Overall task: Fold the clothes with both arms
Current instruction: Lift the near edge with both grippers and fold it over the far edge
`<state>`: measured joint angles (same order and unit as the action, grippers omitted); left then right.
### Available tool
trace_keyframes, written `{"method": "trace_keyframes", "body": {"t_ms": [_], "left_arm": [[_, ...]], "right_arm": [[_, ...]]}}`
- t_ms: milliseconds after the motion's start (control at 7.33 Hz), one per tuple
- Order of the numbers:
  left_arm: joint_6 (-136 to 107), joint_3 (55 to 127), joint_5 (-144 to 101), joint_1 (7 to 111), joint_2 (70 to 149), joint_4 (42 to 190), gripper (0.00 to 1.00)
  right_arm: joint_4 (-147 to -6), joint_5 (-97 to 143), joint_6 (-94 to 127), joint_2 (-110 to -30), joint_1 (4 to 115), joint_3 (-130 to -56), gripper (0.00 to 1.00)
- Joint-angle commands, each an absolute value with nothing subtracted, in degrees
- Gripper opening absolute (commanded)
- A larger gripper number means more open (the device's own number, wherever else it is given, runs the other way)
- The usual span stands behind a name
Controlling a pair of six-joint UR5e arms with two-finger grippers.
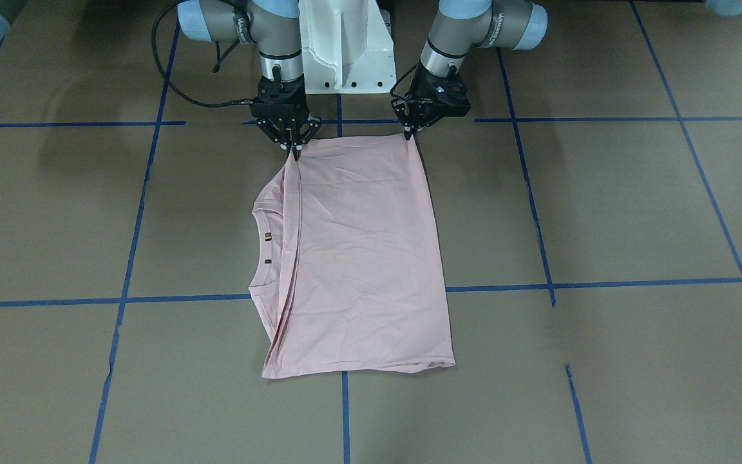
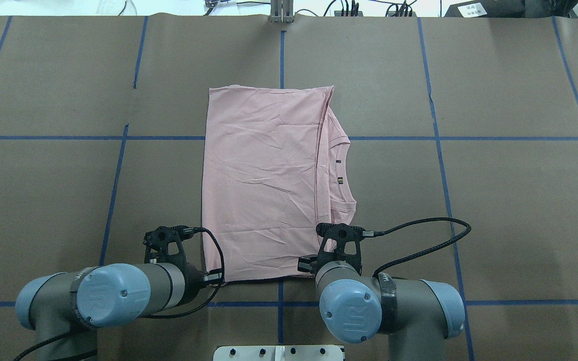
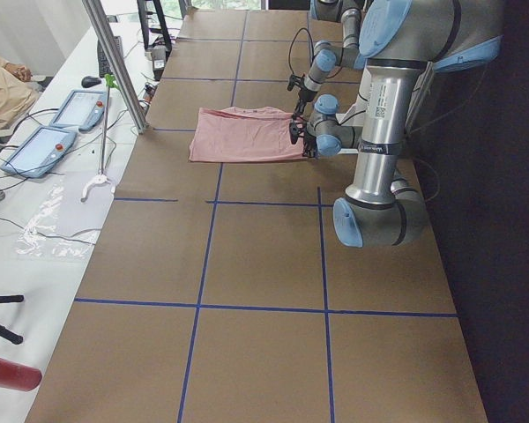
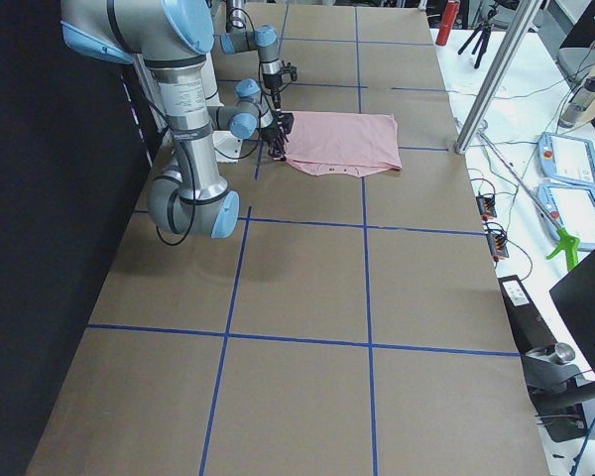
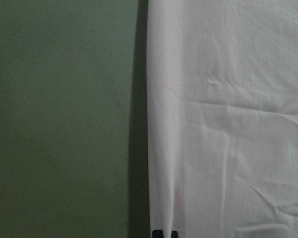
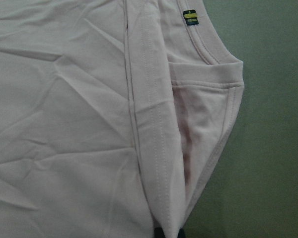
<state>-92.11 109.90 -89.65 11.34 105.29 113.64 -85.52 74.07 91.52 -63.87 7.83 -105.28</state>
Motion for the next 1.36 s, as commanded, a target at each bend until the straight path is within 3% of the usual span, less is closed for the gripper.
{"method": "trace_keyframes", "body": {"t_ms": [0, 273, 682, 818, 1227], "left_arm": [[-92.11, 109.95, -89.65, 11.34, 105.38, 113.64, 0.00], [-91.41, 115.79, -90.35, 11.77, 104.42, 112.25, 0.00], [-91.32, 141.32, -98.15, 11.60, 104.32, 87.81, 0.00], [-91.32, 145.85, -99.65, 11.78, 106.50, 82.15, 0.00], [-87.23, 136.89, -99.05, 14.04, 110.98, 82.00, 0.00]], "right_arm": [[-85.52, 74.09, 91.76, -63.63, 7.82, -105.73, 0.00], [-87.52, 74.44, 91.58, -64.68, 8.61, -111.84, 0.00], [-113.48, 78.21, 91.67, -63.99, 6.60, -137.72, 0.00], [-116.69, 78.92, 91.67, -63.90, 6.24, -141.03, 0.00], [-116.11, 78.49, 90.80, -61.54, 7.02, -134.25, 0.00]]}}
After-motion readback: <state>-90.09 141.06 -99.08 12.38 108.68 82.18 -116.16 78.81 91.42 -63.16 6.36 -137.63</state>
